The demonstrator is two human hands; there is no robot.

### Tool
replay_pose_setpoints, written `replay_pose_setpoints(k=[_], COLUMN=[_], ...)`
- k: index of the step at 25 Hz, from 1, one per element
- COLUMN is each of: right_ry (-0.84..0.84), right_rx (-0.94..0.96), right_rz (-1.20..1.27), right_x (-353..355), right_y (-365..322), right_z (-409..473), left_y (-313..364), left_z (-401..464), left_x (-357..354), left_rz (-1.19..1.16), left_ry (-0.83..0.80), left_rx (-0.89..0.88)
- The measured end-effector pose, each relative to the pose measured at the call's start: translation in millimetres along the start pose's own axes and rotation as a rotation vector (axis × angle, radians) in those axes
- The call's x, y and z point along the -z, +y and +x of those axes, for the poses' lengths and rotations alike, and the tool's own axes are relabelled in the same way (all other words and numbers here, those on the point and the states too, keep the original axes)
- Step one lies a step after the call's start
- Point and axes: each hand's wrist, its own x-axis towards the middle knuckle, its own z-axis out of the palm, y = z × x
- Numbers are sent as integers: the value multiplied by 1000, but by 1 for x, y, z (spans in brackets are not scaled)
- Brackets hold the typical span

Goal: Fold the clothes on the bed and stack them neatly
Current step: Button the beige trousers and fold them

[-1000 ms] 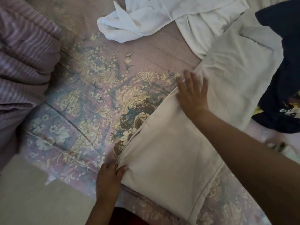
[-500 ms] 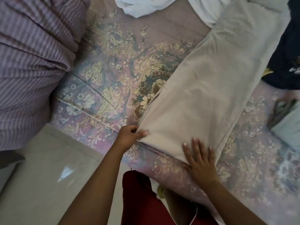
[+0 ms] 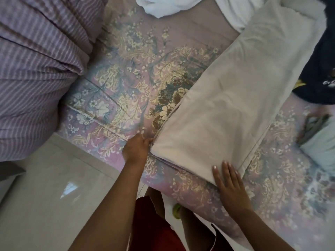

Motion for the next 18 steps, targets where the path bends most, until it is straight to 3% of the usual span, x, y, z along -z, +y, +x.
replay_pose_setpoints(k=[1, 3, 5, 6, 10, 13, 14, 16, 18], right_ry=[-2, 14, 28, 33, 62, 103, 47, -236, -484], right_rx=[17, 63, 83, 92, 173, 177, 149, 144, 257], right_rz=[9, 11, 6, 18, 171, 175, 160, 118, 16], right_x=[2, 6, 5, 2, 5, 21, 26, 36, 41], right_y=[3, 9, 11, 10, 11, 24, 32, 47, 66], right_z=[-2, 2, 7, 6, 40, 167, 219, 309, 370], left_y=[2, 22, 45, 52, 42, 33, 32, 32, 32], left_z=[-1, -2, -5, -3, 20, 31, 34, 37, 37], left_x=[0, -10, -33, -43, -65, -83, -87, -90, -88], left_rz=[97, 143, 207, 258, 253, 192, 181, 163, 154], left_ry=[142, 405, 346, 323, 494, 478, 463, 448, 436], left_rx=[-115, -595, -1022, -1084, -1046, -1061, -1064, -1062, -1060])
